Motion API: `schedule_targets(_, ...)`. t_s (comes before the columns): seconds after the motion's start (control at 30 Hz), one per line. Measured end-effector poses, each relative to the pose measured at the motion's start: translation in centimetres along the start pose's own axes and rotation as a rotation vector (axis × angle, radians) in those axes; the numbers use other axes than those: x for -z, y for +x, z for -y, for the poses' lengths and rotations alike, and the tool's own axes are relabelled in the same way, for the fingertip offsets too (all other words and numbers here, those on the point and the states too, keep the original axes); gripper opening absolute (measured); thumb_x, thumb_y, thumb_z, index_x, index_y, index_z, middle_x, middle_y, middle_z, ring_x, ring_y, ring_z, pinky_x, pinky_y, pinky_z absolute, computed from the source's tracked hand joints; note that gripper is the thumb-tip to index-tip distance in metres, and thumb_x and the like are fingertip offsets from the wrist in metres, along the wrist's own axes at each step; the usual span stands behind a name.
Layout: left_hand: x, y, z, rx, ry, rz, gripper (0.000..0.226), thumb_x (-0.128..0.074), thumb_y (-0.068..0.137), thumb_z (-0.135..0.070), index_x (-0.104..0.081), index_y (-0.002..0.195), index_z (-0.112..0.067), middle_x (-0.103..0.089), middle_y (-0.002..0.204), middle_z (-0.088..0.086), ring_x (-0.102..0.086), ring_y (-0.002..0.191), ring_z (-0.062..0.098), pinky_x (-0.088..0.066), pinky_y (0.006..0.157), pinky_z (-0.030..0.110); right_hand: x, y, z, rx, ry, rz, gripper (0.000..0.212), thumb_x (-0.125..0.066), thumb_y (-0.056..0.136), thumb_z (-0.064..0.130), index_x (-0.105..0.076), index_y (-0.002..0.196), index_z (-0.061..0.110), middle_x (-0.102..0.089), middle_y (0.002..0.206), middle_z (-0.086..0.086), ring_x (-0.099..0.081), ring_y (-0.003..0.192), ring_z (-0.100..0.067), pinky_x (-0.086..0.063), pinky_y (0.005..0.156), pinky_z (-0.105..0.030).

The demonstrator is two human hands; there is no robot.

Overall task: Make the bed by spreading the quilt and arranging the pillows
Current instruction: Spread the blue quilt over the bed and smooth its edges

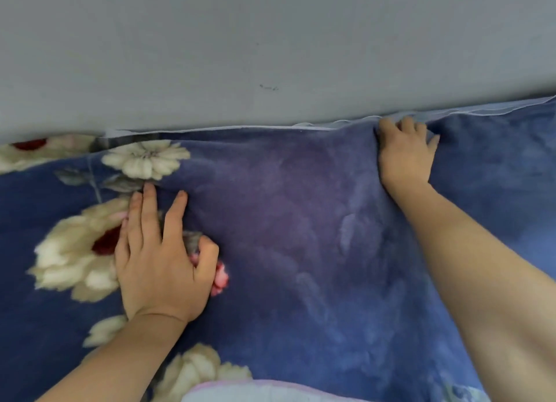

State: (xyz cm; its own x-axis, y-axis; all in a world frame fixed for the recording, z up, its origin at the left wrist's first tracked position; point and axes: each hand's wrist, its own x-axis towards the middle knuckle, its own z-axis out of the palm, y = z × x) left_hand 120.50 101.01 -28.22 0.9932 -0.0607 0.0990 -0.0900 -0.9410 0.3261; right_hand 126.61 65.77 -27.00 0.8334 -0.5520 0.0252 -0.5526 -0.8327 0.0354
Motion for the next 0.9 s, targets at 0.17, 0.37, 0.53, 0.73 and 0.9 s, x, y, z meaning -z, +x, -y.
schedule_targets(0.17,0.1,-0.1,0.0,0.002,-0.028,-0.011,0.07,-0.035,0.079,-0.045,-0.04,0.142,-0.017,-0.024,0.157,0.017,-0.019,0.145,0.03,-0.016,0.114,0.046,1.8,0.7,3.2,-0.472,0.372,0.082,0.047,-0.028,0.102,0.037,-0.042,0.141,0.015,-0.025,0.157,-0.007,-0.01,0.148,-0.028,0.005,0.112,-0.066)
schedule_targets(0.37,0.4,0.0,-0.1,0.009,-0.042,0.043,0.069,-0.035,0.08,-0.046,-0.038,0.144,-0.019,-0.019,0.159,0.014,-0.016,0.146,0.029,-0.015,0.115,0.045,6.3,-12.3,10.4,-0.479,1.078,-0.114,0.044,-0.044,0.094,0.007,-0.042,0.139,0.006,-0.043,0.145,-0.006,-0.034,0.138,-0.021,-0.021,0.117,-0.046)
schedule_targets(0.53,0.7,0.0,0.0,0.014,-0.048,0.074,0.063,-0.039,0.084,-0.039,-0.037,0.144,-0.022,-0.019,0.159,0.012,-0.015,0.147,0.028,-0.016,0.116,0.045,3.7,-30.8,13.9,-0.444,0.862,-0.062,0.056,-0.038,0.084,0.006,-0.044,0.139,0.0,-0.042,0.148,-0.012,-0.031,0.141,-0.025,-0.028,0.112,-0.043)
schedule_targets(0.73,0.7,0.2,0.7,-0.032,-0.107,0.089,0.066,-0.039,0.083,-0.042,-0.032,0.147,-0.025,-0.014,0.161,0.008,-0.009,0.148,0.025,-0.009,0.117,0.04,0.1,-33.3,13.4,-0.111,0.422,-0.068,0.057,-0.031,0.091,0.018,-0.038,0.144,0.0,-0.037,0.153,-0.011,-0.031,0.143,-0.025,-0.016,0.116,-0.038)
schedule_targets(0.9,3.6,-2.2,2.5,-0.116,-0.334,0.259,0.064,-0.046,0.092,-0.037,-0.026,0.151,-0.022,-0.008,0.162,0.005,-0.002,0.149,0.022,-0.002,0.12,0.037,-0.2,-32.7,13.8,-0.095,0.422,-0.164,0.061,-0.028,0.085,0.019,-0.045,0.139,-0.002,-0.047,0.146,-0.014,-0.038,0.14,-0.03,-0.025,0.115,-0.042)
